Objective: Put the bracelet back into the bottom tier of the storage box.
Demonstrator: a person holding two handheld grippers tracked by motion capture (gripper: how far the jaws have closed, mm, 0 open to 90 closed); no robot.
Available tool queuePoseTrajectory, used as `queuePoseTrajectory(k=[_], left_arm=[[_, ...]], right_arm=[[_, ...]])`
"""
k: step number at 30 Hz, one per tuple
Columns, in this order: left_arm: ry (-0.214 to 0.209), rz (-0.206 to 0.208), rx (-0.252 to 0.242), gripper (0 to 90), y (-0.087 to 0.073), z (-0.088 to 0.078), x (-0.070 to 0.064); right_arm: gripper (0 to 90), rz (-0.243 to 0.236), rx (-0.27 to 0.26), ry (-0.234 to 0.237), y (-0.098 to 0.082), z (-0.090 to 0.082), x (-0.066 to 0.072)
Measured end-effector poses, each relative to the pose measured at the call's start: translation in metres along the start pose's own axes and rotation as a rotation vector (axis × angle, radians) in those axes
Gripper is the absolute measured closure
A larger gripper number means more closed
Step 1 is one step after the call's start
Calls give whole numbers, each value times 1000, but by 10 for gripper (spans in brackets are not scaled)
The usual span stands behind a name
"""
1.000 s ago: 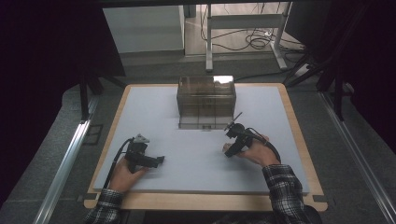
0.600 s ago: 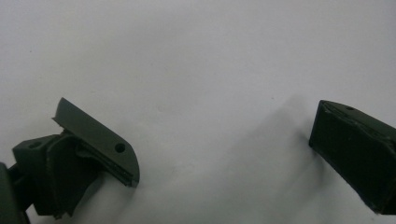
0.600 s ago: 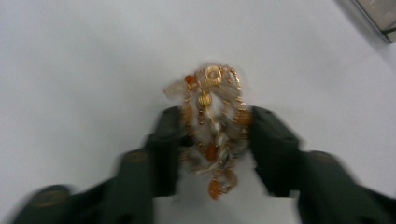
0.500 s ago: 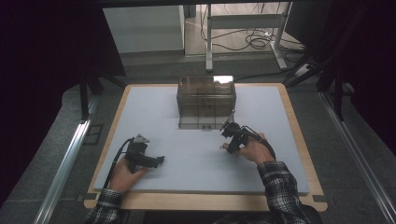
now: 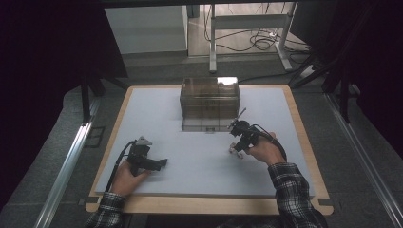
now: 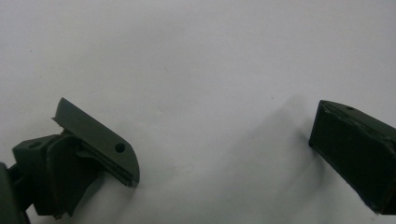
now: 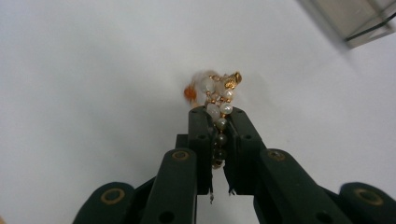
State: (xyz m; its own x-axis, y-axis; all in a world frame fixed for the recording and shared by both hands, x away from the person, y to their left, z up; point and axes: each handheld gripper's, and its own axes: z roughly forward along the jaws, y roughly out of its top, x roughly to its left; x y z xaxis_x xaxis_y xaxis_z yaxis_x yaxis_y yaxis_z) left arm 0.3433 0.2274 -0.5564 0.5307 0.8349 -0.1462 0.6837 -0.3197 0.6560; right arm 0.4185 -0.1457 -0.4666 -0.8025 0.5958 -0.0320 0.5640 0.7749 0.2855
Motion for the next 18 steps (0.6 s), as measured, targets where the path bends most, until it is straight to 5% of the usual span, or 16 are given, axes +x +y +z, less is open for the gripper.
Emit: queuePoseTrajectory(k=[18], left_arm=[[2, -4, -4, 0, 0, 0, 0]], right_arm=[[805, -24, -56, -21, 9, -34, 1]])
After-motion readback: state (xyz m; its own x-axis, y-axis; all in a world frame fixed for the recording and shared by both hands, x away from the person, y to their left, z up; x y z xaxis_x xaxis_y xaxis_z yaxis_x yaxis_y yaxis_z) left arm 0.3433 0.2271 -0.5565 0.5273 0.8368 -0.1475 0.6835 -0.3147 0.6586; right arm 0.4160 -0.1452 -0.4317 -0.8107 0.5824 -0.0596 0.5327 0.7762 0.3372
